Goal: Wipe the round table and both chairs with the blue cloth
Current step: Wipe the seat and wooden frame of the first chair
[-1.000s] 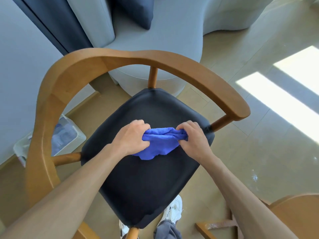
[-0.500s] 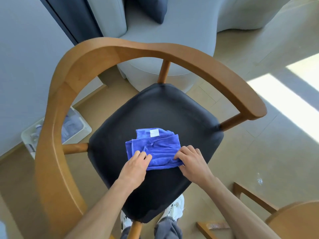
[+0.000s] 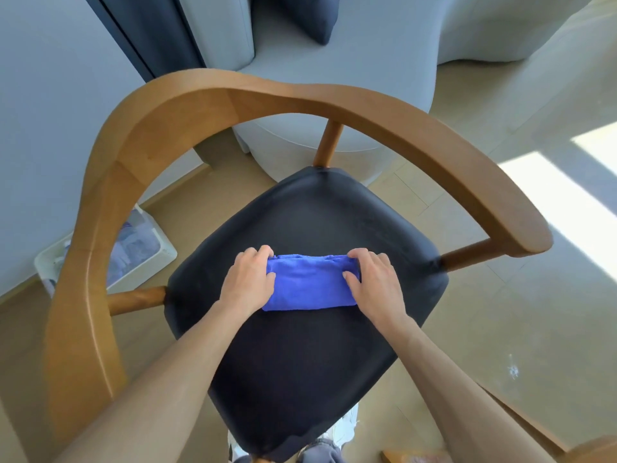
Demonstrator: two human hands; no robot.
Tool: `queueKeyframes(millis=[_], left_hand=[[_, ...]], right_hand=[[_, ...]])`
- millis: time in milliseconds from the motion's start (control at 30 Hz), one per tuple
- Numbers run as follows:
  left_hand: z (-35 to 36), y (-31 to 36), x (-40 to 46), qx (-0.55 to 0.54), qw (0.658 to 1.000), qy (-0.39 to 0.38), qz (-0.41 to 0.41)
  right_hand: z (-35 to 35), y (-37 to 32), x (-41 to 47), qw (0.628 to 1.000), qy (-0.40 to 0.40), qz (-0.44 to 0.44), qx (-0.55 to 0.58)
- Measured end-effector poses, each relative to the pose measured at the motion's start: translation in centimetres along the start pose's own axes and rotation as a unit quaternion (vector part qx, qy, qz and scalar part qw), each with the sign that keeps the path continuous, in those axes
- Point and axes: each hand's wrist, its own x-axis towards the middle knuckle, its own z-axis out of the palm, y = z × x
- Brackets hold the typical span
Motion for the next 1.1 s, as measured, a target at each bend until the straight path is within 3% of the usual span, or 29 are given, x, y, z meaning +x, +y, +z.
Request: queueKeyframes(millis=[100,167,233,300,333,400,500,633,733,900,1000,1067,1100], left_hand=[[2.2,-0.3,0.6,0.018,0.997,0.003,-0.072],[2.7,0.0,0.7,0.050,0.994,0.046,-0.083],[2.8,0.5,0.5,0.088,0.989,0.114,-0.018],[3.5,1.0,0.1,0.103,0.970,0.178,0.127],[4.1,1.2,-0.2,0.111,0.957,0.168,0.209],[5.0,1.5,-0.7,0.164,0.934,0.069,0.310],[5.2,0.8,0.4,0.232,0.907,-0.017,0.352],[4.3,0.4,2.7,0.243,0.877,-0.004,0.413],[4.7,0.0,3.6,0.242,0.860,0.011,0.449],[7.1,0.0,2.6,0.170,0.900,0.085,0.393],[8.0,2.1,1.9,0.083,0.962,0.147,0.216],[7.8,5.0,3.2,0.030,0.983,0.161,0.078],[7.5,6.3,4.0,0.025,0.987,0.155,0.047]], right_hand=[[2.5,0.3,1.1,0.999,0.023,0.022,-0.027],[3.0,0.1,1.5,0.999,0.025,0.028,-0.030],[2.9,0.3,1.7,0.999,0.013,0.024,-0.026],[2.0,1.2,1.4,0.999,0.014,0.043,0.018],[1.3,2.0,1.1,0.997,0.018,0.056,0.043],[0.4,4.3,-0.2,0.997,0.025,0.056,0.048],[0.0,8.5,-2.2,0.999,0.035,0.023,-0.015],[0.7,11.3,-3.0,0.995,0.034,-0.037,-0.084],[1.9,11.2,-2.5,0.992,0.066,-0.028,-0.105],[4.1,9.7,-1.3,0.989,0.102,0.044,-0.102],[4.8,8.8,-1.1,0.985,0.106,0.072,-0.119],[5.0,8.5,-1.0,0.983,0.089,0.070,-0.145],[5.1,8.6,-1.0,0.982,0.088,0.066,-0.153]])
